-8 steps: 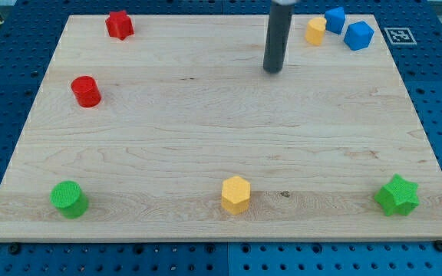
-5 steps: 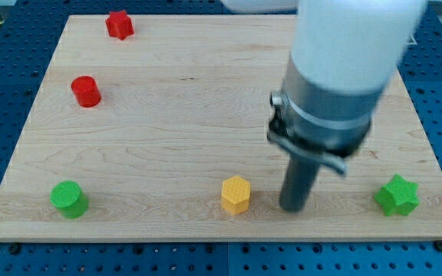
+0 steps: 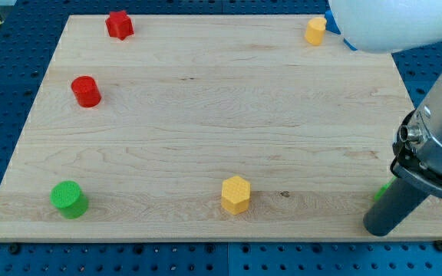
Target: Slide the green star towards yellow heart
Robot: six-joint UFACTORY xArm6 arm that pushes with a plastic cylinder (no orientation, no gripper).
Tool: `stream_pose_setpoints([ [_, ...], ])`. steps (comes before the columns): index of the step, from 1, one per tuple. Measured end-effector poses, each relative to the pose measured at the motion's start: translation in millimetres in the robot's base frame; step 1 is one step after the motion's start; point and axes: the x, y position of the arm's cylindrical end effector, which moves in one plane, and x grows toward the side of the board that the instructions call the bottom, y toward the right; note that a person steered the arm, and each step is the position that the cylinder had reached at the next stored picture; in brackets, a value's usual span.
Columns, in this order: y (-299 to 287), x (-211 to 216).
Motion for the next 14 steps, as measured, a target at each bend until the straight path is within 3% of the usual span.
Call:
stream_pose_setpoints([
  [2, 23, -22],
  [6, 71, -16],
  [10, 78, -17],
  [14, 85, -55],
])
